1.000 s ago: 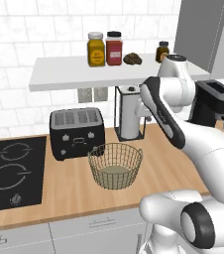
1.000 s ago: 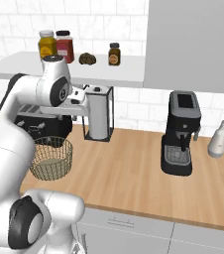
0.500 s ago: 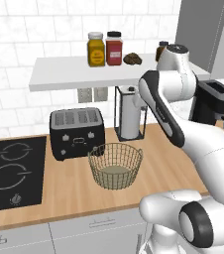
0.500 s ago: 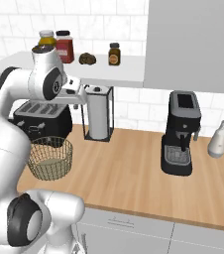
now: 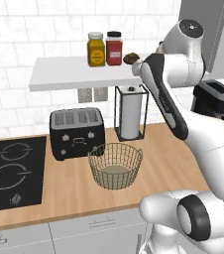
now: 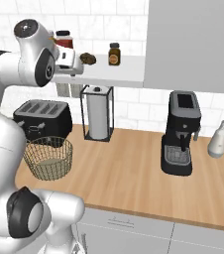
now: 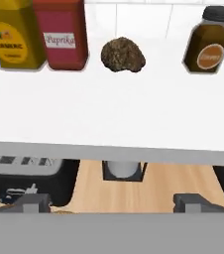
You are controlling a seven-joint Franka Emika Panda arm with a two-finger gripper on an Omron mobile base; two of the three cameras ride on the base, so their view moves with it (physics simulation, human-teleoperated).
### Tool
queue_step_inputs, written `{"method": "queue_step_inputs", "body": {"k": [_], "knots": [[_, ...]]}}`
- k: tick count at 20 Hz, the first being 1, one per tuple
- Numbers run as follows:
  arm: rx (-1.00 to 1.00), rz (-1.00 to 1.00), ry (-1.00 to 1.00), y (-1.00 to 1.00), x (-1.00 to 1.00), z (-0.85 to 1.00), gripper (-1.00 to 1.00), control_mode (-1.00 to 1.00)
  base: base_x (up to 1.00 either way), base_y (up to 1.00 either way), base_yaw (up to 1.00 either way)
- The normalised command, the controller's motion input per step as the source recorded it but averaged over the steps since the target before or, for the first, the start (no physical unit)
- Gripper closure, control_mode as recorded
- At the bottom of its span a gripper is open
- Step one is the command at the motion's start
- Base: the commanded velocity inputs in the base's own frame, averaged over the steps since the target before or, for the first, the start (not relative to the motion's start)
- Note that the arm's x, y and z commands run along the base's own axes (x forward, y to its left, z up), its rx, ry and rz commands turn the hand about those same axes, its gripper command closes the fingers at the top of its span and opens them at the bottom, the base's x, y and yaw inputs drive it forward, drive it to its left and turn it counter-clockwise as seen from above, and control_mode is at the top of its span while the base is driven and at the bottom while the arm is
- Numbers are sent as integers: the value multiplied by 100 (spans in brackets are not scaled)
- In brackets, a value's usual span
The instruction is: Open the cabinet, pick up the bread from the cabinet and place it in the basket. Then move the basket to the dining counter.
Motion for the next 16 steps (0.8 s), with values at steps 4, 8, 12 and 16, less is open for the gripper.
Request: {"method": "queue_step_inputs", "body": {"k": [4, 8, 12, 16], "knots": [[8, -1, -19, 0, 38, 73, -100, -100, 0, 0, 0], [5, -10, -3, 3, 97, 6, -100, -100, 0, 0, 0], [5, -10, 1, 0, 90, -2, -100, -100, 0, 0, 0], [0, -2, 12, -8, 74, -25, -100, -100, 0, 0, 0]]}}
